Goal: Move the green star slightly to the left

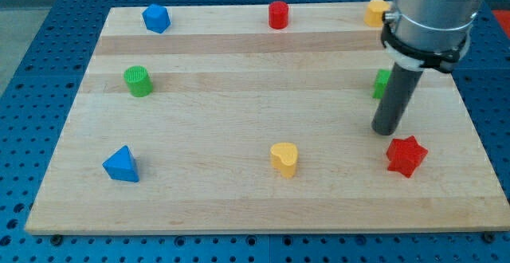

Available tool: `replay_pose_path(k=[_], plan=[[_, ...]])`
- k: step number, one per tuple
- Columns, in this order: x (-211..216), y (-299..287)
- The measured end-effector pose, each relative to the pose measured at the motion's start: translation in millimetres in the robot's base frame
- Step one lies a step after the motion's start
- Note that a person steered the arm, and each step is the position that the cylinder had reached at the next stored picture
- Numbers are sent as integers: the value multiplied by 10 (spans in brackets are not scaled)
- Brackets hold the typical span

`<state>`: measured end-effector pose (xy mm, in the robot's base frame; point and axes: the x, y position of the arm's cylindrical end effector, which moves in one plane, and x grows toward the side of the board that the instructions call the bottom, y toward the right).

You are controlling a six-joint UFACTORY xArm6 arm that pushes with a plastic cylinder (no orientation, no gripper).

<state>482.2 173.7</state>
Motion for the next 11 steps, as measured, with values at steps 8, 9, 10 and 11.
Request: replay_pose_path(k=[8,9,10,11], plan=[[-1305,-398],[-1514,-595],[-1532,-1014],[-1530,-1436]])
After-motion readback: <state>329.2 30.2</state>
